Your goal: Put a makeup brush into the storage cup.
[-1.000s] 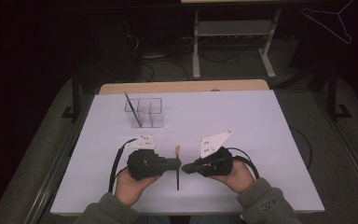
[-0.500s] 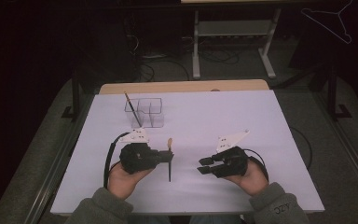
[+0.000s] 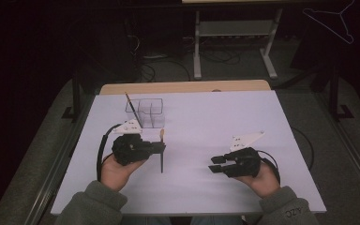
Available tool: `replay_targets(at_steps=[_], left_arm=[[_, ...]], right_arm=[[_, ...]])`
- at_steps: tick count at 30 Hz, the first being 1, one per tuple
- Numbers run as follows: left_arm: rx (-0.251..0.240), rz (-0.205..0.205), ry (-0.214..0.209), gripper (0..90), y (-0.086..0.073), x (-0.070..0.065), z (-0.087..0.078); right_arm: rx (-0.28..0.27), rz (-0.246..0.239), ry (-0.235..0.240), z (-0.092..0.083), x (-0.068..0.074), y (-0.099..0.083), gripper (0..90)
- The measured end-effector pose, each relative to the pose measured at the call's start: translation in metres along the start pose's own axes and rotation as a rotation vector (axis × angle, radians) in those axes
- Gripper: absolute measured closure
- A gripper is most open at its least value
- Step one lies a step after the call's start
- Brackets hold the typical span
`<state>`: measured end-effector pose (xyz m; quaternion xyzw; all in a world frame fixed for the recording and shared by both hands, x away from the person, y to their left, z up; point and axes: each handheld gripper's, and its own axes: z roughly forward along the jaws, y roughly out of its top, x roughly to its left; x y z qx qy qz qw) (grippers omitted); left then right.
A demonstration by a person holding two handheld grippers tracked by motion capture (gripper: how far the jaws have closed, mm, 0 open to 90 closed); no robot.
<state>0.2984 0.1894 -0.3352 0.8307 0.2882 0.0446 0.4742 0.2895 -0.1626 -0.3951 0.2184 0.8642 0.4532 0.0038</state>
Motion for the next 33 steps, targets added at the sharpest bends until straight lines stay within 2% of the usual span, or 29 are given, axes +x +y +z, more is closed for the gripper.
replay_targets(at_steps=[11, 17, 23, 25, 26, 27, 28, 30, 33], left_arm=[[0.001, -0.021, 0.037, 83.9, 0.006, 0.014, -0.008], [0.008, -0.016, 0.059, 83.9, 0.012, 0.020, -0.013], [0.008, -0.034, 0.074, 84.0, 0.018, 0.027, -0.017], [0.008, -0.028, 0.080, 83.9, 0.020, 0.030, -0.018], [0.006, -0.040, 0.079, 83.9, 0.021, 0.030, -0.019], [0.011, -0.028, 0.085, 83.9, 0.022, 0.032, -0.020], [0.006, -0.040, 0.086, 83.9, 0.023, 0.032, -0.020], [0.007, -0.032, 0.093, 83.9, 0.024, 0.034, -0.021], [-0.004, -0.048, 0.098, 83.9, 0.027, 0.037, -0.024]], right_arm=[[0.001, 0.033, -0.037, -0.010, -0.003, -0.012, 57.9], [-0.005, 0.042, -0.056, -0.014, -0.004, -0.014, 53.7], [-0.010, 0.053, -0.070, -0.016, -0.005, -0.016, 49.5], [-0.012, 0.052, -0.071, -0.016, -0.005, -0.016, 47.6], [-0.012, 0.054, -0.075, -0.016, -0.005, -0.016, 46.8], [-0.012, 0.059, -0.076, -0.017, -0.005, -0.016, 46.3], [-0.016, 0.059, -0.078, -0.017, -0.006, -0.016, 45.7], [-0.018, 0.059, -0.082, -0.018, -0.006, -0.017, 45.0], [-0.025, 0.063, -0.087, -0.019, -0.007, -0.017, 42.7]])
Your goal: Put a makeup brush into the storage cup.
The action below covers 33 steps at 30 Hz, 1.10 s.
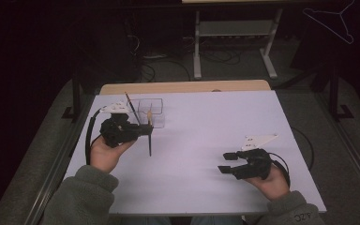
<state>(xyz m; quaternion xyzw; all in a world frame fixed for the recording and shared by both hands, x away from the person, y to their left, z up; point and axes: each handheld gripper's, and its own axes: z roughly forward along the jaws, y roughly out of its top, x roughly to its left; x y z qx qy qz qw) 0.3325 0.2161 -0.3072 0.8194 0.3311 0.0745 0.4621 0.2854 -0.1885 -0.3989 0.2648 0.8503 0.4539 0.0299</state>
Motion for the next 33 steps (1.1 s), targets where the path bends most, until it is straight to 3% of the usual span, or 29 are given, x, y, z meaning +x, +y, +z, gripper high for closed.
replay_targets(at_steps=[12, 26, 33], left_arm=[[-0.011, -0.008, 0.030, 83.9, 0.014, 0.014, -0.009], [-0.022, -0.019, 0.064, 83.9, 0.037, 0.032, -0.005], [-0.041, -0.046, 0.112, 83.9, 0.051, 0.053, -0.007]], right_arm=[[-0.034, 0.013, -0.022, -0.005, -0.005, -0.002, 35.7], [-0.042, 0.035, -0.035, -0.010, -0.009, -0.005, 30.7], [-0.045, 0.036, -0.037, -0.011, -0.009, -0.005, 29.7]])
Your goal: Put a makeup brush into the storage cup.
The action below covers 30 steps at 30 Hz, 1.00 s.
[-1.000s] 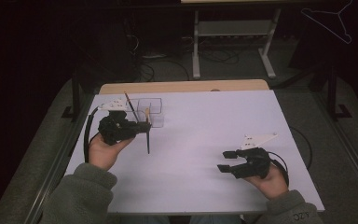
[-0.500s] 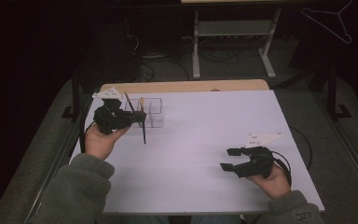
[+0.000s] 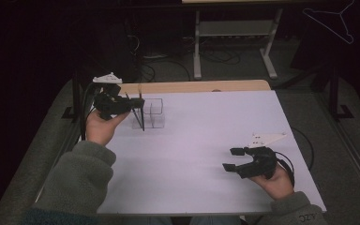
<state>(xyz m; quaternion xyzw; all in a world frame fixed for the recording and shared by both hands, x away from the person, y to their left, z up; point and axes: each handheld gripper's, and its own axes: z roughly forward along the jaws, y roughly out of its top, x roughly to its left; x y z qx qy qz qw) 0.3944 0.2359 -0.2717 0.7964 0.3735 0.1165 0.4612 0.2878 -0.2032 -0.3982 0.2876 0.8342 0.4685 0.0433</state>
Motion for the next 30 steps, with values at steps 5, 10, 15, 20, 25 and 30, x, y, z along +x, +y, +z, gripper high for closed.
replay_targets(at_steps=[5, 10, 15, 20, 25, 30], left_arm=[[-0.011, -0.015, 0.040, 83.9, 0.010, 0.015, 0.000], [-0.025, -0.039, 0.073, 83.9, 0.017, 0.031, 0.001], [-0.033, -0.063, 0.112, 83.8, 0.023, 0.044, 0.006], [-0.037, -0.079, 0.163, 83.8, 0.027, 0.056, 0.010], [-0.061, -0.115, 0.193, 83.8, 0.027, 0.066, 0.011], [-0.048, -0.120, 0.209, 83.8, 0.024, 0.072, 0.015]], right_arm=[[0.001, 0.008, 0.002, 0.000, -0.001, 0.000, 29.9], [0.000, 0.011, 0.005, 0.001, -0.002, 0.000, 29.9], [-0.004, 0.017, 0.008, 0.000, -0.004, 0.000, 29.9], [-0.007, 0.013, 0.011, -0.001, -0.005, -0.001, 29.9], [-0.009, 0.013, 0.014, 0.000, -0.005, -0.001, 29.7], [-0.007, 0.015, 0.016, 0.000, -0.005, -0.001, 29.6]])
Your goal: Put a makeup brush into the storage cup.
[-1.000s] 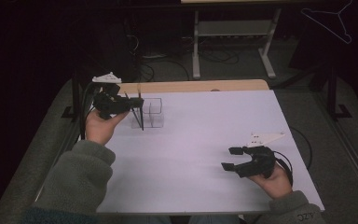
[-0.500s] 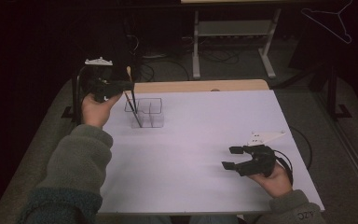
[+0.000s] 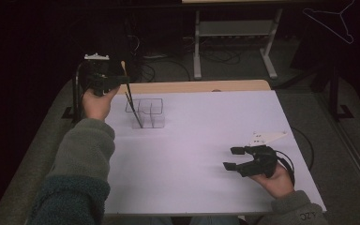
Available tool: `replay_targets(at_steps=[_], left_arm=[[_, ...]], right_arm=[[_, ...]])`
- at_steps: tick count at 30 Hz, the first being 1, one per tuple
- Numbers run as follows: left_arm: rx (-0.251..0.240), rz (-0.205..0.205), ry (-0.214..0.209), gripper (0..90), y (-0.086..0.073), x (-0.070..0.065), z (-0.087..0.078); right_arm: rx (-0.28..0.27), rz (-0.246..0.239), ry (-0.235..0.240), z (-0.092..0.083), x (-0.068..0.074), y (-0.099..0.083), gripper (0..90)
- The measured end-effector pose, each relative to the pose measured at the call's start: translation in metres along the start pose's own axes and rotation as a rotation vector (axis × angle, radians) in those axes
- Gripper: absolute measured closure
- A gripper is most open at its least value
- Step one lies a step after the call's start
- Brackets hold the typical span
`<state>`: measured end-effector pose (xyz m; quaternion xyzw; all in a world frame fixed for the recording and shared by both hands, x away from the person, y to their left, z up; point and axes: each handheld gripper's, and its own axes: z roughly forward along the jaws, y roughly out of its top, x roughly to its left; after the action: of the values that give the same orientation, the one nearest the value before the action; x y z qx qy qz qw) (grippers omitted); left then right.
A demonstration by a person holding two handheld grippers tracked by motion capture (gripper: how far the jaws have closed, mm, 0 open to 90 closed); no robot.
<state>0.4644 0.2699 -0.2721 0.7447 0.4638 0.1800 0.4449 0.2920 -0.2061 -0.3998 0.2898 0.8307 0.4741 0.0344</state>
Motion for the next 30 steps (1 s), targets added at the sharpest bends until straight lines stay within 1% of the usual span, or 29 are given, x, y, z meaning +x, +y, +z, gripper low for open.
replay_targets(at_steps=[2, 6, 8, 10, 15, 17, 20, 21, 23, 24, 27, 29, 30], left_arm=[[0.007, 0.003, 0.012, 83.8, -0.001, 0.001, 0.002], [0.006, -0.016, 0.026, 83.7, -0.003, 0.006, 0.003], [0.007, -0.018, 0.037, 83.7, -0.004, 0.009, 0.003], [0.003, -0.027, 0.037, 83.7, -0.006, 0.010, 0.005], [0.015, -0.039, 0.043, 83.7, -0.015, 0.014, 0.009], [0.005, -0.060, 0.039, 83.6, -0.019, 0.015, 0.011], [0.003, -0.065, 0.039, 83.6, -0.024, 0.015, 0.013], [-0.002, -0.073, 0.037, 83.6, -0.025, 0.015, 0.014], [0.005, -0.064, 0.042, 83.5, -0.028, 0.015, 0.015], [-0.001, -0.072, 0.037, 83.5, -0.029, 0.015, 0.015], [0.007, -0.064, 0.043, 83.4, -0.033, 0.014, 0.017], [0.004, -0.070, 0.043, 83.2, -0.036, 0.014, 0.018], [0.009, -0.067, 0.045, 83.1, -0.038, 0.013, 0.019]], right_arm=[[0.000, 0.000, 0.001, 0.000, 0.000, 0.000, 29.6], [-0.001, 0.000, 0.005, 0.001, -0.001, 0.000, 29.6], [-0.002, 0.000, 0.005, 0.001, -0.001, 0.000, 29.6], [-0.001, -0.001, 0.005, 0.000, -0.001, 0.000, 29.6], [0.001, -0.002, 0.006, 0.000, 0.000, 0.000, 29.4], [0.002, 0.002, 0.007, 0.000, 0.000, 0.000, 29.3], [0.001, -0.006, 0.009, 0.001, 0.000, 0.000, 29.4], [0.003, -0.005, 0.012, 0.001, 0.000, 0.000, 29.4], [0.003, -0.006, 0.011, 0.002, 0.000, 0.000, 29.3], [0.003, -0.005, 0.011, 0.002, 0.000, 0.000, 29.4], [0.005, -0.003, 0.011, 0.002, 0.001, 0.000, 29.4], [0.005, -0.009, 0.012, 0.003, 0.001, 0.000, 29.4], [0.006, -0.008, 0.012, 0.003, 0.001, 0.000, 29.3]])
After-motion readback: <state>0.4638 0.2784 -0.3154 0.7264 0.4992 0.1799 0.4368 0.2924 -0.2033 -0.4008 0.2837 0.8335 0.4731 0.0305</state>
